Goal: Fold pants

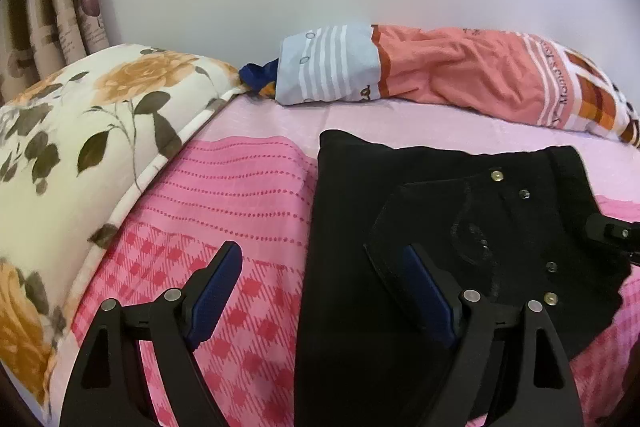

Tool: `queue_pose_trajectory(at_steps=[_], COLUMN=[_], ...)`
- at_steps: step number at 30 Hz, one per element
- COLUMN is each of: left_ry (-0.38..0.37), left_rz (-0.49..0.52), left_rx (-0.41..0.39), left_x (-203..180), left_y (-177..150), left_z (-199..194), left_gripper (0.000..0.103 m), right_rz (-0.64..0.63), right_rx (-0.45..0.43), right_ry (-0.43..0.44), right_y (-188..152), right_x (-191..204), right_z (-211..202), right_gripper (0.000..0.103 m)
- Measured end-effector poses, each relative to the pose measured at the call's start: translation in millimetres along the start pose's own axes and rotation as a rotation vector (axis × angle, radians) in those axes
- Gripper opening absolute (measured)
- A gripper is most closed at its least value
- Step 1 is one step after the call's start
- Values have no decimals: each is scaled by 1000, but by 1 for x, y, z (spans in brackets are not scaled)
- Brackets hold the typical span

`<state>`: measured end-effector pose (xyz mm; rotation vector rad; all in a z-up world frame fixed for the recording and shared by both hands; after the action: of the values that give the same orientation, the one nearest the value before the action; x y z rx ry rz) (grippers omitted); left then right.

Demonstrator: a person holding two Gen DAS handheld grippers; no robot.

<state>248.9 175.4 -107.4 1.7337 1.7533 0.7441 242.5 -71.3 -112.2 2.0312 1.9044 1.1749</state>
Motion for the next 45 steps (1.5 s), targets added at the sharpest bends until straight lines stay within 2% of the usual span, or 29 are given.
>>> queue_pose_trajectory(at_steps=[1,3,10,14,20,22,27,32,37,40,45], left_ry=[-2,-6,-17,-8,-1,6,-14,34,46,95,68], left_rz=[-1,-3,-11,9,16,18,4,11,1,-43,-142], left_rx=[-3,-17,-75,-105,-178,-206,-322,-351,-405,-437,-450], left_x=[-1,-2,-12,-19,-25,-27,-31,-35,-39,-38,-30], left_y=[-1,-2,-7,-6,-2,0,9,19,25,26,22], left_z=[-3,-10,-40,-60,-97,-112,-155,-182,-203,-210,-217], left_gripper=[83,83,83,83,84,94,103,103,103,103,103], right_rz=[-19,-67,-137,-139,-135,-144,-155,-163,-153,-143,-126], right_rx=[-17,-63,-120,-139,-167,-182,-233,-282,-315,-319,-307], right_ry=[-17,-76,-193,-243,-252,-248,-245,-250,-251,-245,-231], right_y=[-3,-10,-35,-41,-44,-43,-41,-37,-35,-33,-33], right_x=[5,15,33,38,47,51,62,71,73,73,72], right_z=[-6,-20,-46,-59,-81,-89,-111,-130,-143,-148,-150], right_gripper=[72,78,87,89,93,93,94,95,98,100,100])
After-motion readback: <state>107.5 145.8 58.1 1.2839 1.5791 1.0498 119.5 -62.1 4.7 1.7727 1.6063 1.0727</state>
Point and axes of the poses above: each gripper's, at about its wrist camera, not at the fingertips, and z roughly the way its jaws point, x to its left, y to its top, the point moved 6 cm from there along z, roughly the way its jaws point, and after that the axes turned 6 degrees about -y, right-handed, at the moved point
